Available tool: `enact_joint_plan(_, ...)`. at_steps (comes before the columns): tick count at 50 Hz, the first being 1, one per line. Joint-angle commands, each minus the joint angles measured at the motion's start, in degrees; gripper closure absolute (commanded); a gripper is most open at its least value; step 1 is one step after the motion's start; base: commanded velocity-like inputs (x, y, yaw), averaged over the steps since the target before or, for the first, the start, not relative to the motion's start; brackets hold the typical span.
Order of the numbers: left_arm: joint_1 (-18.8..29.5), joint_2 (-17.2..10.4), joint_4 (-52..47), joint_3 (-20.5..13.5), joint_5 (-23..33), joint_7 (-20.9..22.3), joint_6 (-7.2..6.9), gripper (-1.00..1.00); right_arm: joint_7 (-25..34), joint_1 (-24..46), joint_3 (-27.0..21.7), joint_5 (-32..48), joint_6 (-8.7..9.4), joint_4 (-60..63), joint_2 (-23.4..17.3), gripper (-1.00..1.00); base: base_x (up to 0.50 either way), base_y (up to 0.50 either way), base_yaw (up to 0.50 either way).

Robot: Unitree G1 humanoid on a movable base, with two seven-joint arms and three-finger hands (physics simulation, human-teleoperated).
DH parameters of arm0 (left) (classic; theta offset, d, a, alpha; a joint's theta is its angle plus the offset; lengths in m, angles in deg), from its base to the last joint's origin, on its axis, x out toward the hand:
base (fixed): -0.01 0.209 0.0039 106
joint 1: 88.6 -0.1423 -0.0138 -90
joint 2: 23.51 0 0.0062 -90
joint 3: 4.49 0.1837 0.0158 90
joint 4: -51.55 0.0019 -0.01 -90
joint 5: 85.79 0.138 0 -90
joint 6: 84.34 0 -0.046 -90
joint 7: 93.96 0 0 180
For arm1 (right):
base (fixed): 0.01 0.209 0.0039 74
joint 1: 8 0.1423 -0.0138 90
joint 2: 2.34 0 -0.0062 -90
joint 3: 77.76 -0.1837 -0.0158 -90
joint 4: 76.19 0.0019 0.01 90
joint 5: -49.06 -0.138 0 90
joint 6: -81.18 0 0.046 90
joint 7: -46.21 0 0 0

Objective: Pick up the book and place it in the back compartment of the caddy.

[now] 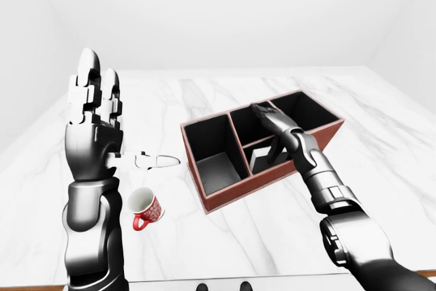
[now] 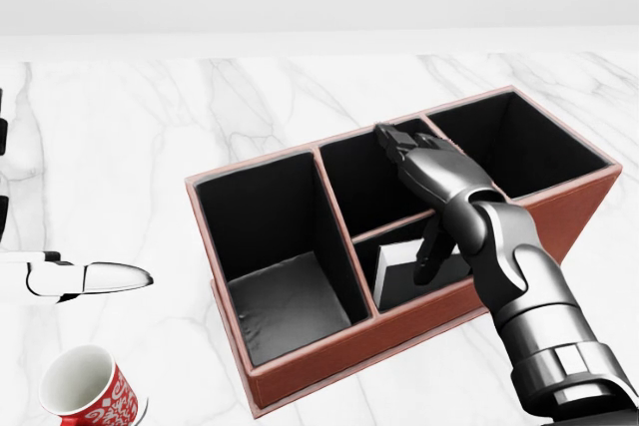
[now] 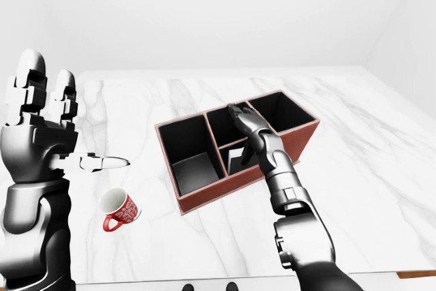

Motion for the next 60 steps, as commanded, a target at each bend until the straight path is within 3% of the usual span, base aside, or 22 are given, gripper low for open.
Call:
enact_joint_plan(1,0.0,0.1,0.2,0.2,0.1,0.0,0.0,-1.0,0.4,-2.4,-4.0,1.2,0.02,13.4,0.5,-1.0,0.0,0.0,0.0)
enact_joint_plan(5,0.0,0.0,0.0,0.1,0.0,0.1,0.0,-1.0,5.6,-6.2,-4.9,-1.8,0.02,24.6,1.6,-1.0,0.0,0.0,0.0)
enact_joint_plan(9,-0.1,0.0,-0.2,0.1,0.0,0.0,0.0,-1.0,10.5,-9.3,-5.3,-4.4,4.13,35.1,2.6,-1.0,0.0,0.0,0.0)
enact_joint_plan(11,-0.1,0.0,-0.5,0.0,-0.1,0.1,0.0,-1.0,13.3,-10.4,-5.7,-5.2,7.07,41.0,3.0,-1.0,0.0,0.0,0.0)
enact_joint_plan(15,0.1,-0.1,-0.6,-0.1,-0.2,0.0,0.0,-1.0,16.4,-11.5,-5.8,-6.6,10.02,47.4,3.1,-1.0,0.0,0.0,0.0)
enact_joint_plan(25,0.0,0.0,-0.8,-0.1,-0.2,0.0,0.0,-1.0,22.4,-15.5,-6.3,-8.3,10.02,62.9,4.5,-1.0,0.0,0.0,0.0)
enact_joint_plan(36,0.2,-0.2,-1.8,-0.5,-0.6,0.0,0.0,-1.0,24.7,-19.0,-7.4,-12.0,10.02,76.8,5.7,-1.0,0.0,0.0,0.0)
enact_joint_plan(52,0.6,-0.5,-2.9,-1.4,-1.5,-0.2,0.0,-1.0,24.3,-22.6,-9.8,-17.4,10.02,93.8,5.5,-1.0,0.0,0.0,0.0)
enact_joint_plan(60,0.5,-0.7,-3.6,-1.5,-2.0,-0.4,0.0,-1.0,19.8,-24.0,-11.2,-21.5,10.02,97.8,4.5,-1.0,0.0,0.0,0.0)
